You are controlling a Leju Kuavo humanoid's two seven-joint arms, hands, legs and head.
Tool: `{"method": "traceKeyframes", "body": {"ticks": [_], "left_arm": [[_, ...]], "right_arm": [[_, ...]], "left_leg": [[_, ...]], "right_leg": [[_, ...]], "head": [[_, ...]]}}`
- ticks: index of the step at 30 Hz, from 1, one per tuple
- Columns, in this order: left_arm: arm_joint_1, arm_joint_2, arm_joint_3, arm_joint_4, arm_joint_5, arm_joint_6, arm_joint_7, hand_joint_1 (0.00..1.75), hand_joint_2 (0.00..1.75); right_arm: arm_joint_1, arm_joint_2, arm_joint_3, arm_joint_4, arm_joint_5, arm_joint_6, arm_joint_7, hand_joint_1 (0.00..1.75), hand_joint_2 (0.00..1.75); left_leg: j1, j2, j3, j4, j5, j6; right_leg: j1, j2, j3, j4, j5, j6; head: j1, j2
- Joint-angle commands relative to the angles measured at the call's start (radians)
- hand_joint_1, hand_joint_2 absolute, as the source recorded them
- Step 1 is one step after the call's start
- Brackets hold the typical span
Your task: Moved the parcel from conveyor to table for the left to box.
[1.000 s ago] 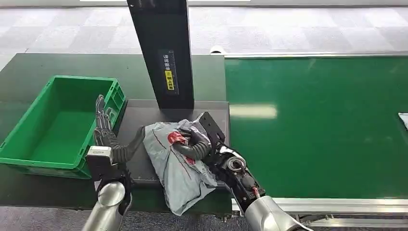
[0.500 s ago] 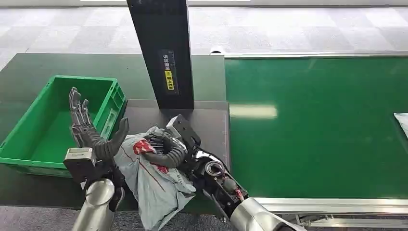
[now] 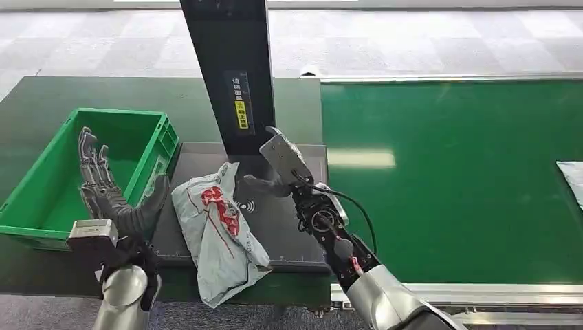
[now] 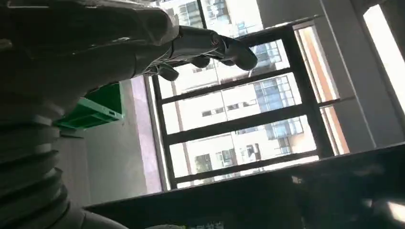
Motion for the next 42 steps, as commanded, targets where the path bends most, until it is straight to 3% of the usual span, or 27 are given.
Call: {"method": "traceKeyframes", "body": {"ticks": [1,5,7,12,17,18,19,20,21,23,26,34,35,36,38,39,41,42], "left_arm": [[-0.065,-0.018,-0.032,0.193,-0.051,-0.106,0.055,0.00,1.75],[-0.061,-0.017,-0.031,0.188,-0.053,-0.103,0.055,0.00,1.75],[-0.062,-0.017,-0.036,0.201,-0.055,-0.120,0.062,0.00,1.75],[-0.089,0.016,-0.088,0.276,-0.089,-0.215,0.103,0.00,1.75],[-0.113,0.045,-0.145,0.325,-0.209,-0.307,0.157,0.00,1.75],[-0.133,0.047,-0.180,0.381,-0.326,-0.354,0.223,0.00,1.75],[-0.204,0.011,-0.208,0.605,-0.449,-0.415,0.293,0.00,1.75],[-0.204,0.011,-0.208,0.605,-0.449,-0.415,0.293,0.00,1.75],[-0.286,-0.010,-0.222,0.872,-0.546,-0.426,0.332,0.00,1.75],[-0.336,-0.011,-0.215,1.030,-0.594,-0.395,0.359,0.00,1.75],[-0.372,0.008,-0.186,1.135,-0.627,-0.352,0.391,0.00,1.75],[-0.341,0.055,-0.114,1.086,-0.668,-0.341,0.431,0.00,1.75],[-0.331,0.061,-0.103,1.072,-0.678,-0.332,0.444,0.00,1.75],[-0.315,0.072,-0.084,1.052,-0.690,-0.327,0.455,0.00,1.75],[-0.302,0.080,-0.066,1.034,-0.699,-0.337,0.450,0.00,1.75],[-0.302,0.080,-0.066,1.034,-0.699,-0.337,0.450,0.00,1.75],[-0.294,0.080,-0.043,1.020,-0.698,-0.318,0.453,0.00,1.75],[-0.279,0.085,-0.019,1.000,-0.703,-0.305,0.456,0.00,1.75]], "right_arm": [[0.154,-0.128,-0.322,-0.375,0.164,-0.078,0.077,0.00,1.75],[0.163,-0.113,-0.341,-0.377,0.184,-0.062,0.072,0.00,1.75],[0.184,-0.108,-0.387,-0.394,0.213,-0.118,0.059,0.00,1.75],[0.296,-0.125,-0.460,-0.571,0.254,-0.169,0.026,0.00,1.75],[0.357,-0.119,-0.477,-0.696,0.272,-0.189,0.002,0.00,1.75],[0.409,-0.106,-0.492,-0.801,0.266,-0.213,-0.052,0.00,1.75],[0.519,-0.088,-0.516,-1.025,0.268,-0.300,-0.148,0.00,1.75],[0.519,-0.088,-0.516,-1.025,0.268,-0.300,-0.148,0.00,1.75],[0.578,-0.072,-0.563,-1.115,0.278,-0.333,-0.156,0.00,1.75],[0.613,-0.064,-0.591,-1.144,0.274,-0.338,-0.180,0.00,1.75],[0.653,-0.061,-0.616,-1.165,0.269,-0.336,-0.204,0.00,1.75],[0.700,-0.085,-0.585,-1.135,0.214,-0.330,-0.266,0.00,1.75],[0.699,-0.090,-0.578,-1.134,0.206,-0.324,-0.269,0.00,1.75],[0.697,-0.093,-0.570,-1.130,0.201,-0.322,-0.271,0.00,1.75],[0.693,-0.094,-0.566,-1.126,0.201,-0.327,-0.271,0.00,1.75],[0.693,-0.094,-0.566,-1.126,0.201,-0.327,-0.271,0.00,1.75],[0.690,-0.101,-0.560,-1.122,0.192,-0.315,-0.265,0.00,1.75],[0.685,-0.105,-0.556,-1.117,0.184,-0.306,-0.262,0.00,1.75]], "left_leg": [[0.000,-0.008,0.000,-0.002,0.002,0.000],[0.000,-0.003,0.000,-0.001,0.001,0.000],[-0.001,-0.003,0.000,-0.001,0.001,-0.001],[-0.001,-0.009,0.002,-0.004,0.003,-0.002],[0.000,-0.006,0.001,-0.002,0.001,-0.001],[0.000,-0.006,0.001,-0.002,0.001,-0.001],[0.000,-0.006,0.001,-0.002,0.001,-0.001],[0.000,-0.006,0.001,-0.002,0.001,-0.001],[-0.001,-0.006,0.001,-0.001,0.001,-0.001],[-0.001,-0.008,0.002,-0.002,0.001,-0.001],[-0.001,-0.006,0.002,-0.002,0.001,-0.001],[-0.001,0.005,0.016,-0.008,-0.002,-0.004],[-0.001,0.001,0.021,-0.003,-0.010,-0.003],[-0.001,0.003,0.016,-0.006,-0.007,-0.003],[-0.001,0.001,0.025,-0.003,-0.013,-0.004],[-0.001,0.007,0.011,-0.009,-0.004,-0.006],[-0.001,0.003,0.019,-0.002,-0.014,-0.006],[-0.001,0.008,0.004,-0.005,-0.007,-0.008]], "right_leg": [[-0.001,-0.008,0.002,-0.002,-0.001,0.001],[0.000,-0.003,0.002,-0.001,0.000,0.001],[-0.001,-0.003,0.002,-0.001,0.000,0.002],[-0.001,-0.010,0.005,-0.004,0.000,0.002],[-0.001,-0.006,0.003,-0.002,-0.001,0.002],[-0.001,-0.006,0.003,-0.002,-0.001,0.002],[-0.001,-0.006,0.003,-0.002,-0.001,0.002],[-0.001,-0.006,0.003,-0.002,-0.001,0.002],[-0.001,-0.006,0.003,-0.002,-0.001,0.001],[-0.002,-0.008,0.004,-0.002,-0.001,0.001],[-0.001,-0.006,0.004,-0.002,-0.001,0.001],[-0.001,0.005,0.017,-0.005,0.002,0.000],[-0.001,0.002,0.022,-0.001,-0.003,-0.001],[-0.001,0.003,0.015,-0.002,0.000,-0.001],[0.000,0.002,0.025,0.002,-0.005,-0.003],[-0.001,0.007,0.008,-0.002,0.004,-0.002],[0.000,0.003,0.022,0.005,-0.007,-0.006],[-0.001,0.007,0.004,0.004,0.001,-0.005]], "head": [[0.000,0.000],[0.000,0.000],[0.000,0.000],[0.000,0.000],[0.000,0.000],[0.000,0.000],[0.001,0.000],[0.001,0.000],[0.000,0.000],[0.000,0.000],[0.000,0.000],[0.000,0.000],[0.000,0.000],[0.000,0.000],[0.000,0.000],[0.000,0.000],[0.000,0.000],[0.001,0.000]]}}
